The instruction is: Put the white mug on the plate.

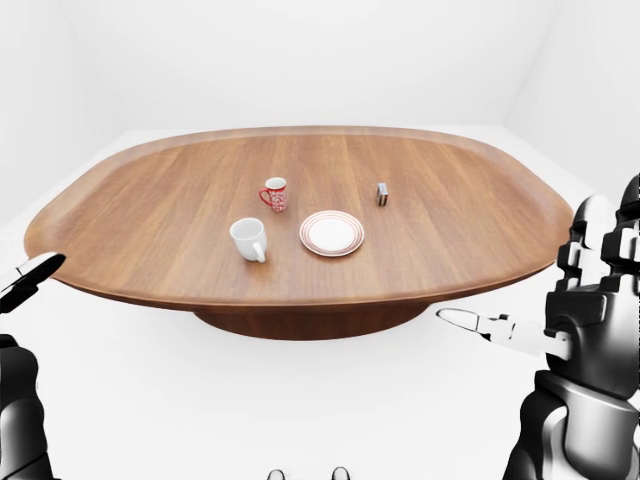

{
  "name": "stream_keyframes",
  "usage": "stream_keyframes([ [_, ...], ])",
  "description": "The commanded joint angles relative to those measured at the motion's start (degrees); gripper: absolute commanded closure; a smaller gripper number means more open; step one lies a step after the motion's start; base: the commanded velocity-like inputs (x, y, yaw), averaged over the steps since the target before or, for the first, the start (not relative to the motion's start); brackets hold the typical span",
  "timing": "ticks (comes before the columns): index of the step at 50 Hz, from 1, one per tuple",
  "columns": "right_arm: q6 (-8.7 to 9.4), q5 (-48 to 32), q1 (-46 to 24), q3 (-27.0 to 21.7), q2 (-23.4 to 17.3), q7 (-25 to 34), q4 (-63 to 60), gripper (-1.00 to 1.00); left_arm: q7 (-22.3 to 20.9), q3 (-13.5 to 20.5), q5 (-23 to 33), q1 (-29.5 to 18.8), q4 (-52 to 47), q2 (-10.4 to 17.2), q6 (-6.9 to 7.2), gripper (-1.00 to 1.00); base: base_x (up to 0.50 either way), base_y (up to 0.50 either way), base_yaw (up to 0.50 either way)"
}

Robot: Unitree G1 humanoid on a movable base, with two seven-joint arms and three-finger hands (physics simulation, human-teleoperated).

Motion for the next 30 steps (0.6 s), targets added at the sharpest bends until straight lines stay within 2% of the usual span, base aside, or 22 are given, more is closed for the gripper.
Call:
stream_keyframes([
  [1, 0.00, -2.83, 0.15, 0.60, 0.18, 0.60, 0.60, -1.00, 0.69, 0.47, -0.85, -0.22, -0.07, 0.52, 0.00, -1.00, 0.00, 0.47, 0.00],
  [20, 0.00, -2.76, 0.37, 0.53, 0.48, 1.27, 1.18, -1.00, -0.08, 0.11, -1.09, -0.35, 0.30, 0.61, 0.00, -1.00, 0.00, 0.48, 0.00],
  [30, 0.00, -3.67, 0.60, 1.67, 0.68, 1.50, 3.21, -1.00, -0.39, -0.10, -0.89, -0.22, 0.38, 0.45, 0.00, -1.00, 0.08, 0.01, 0.00],
])
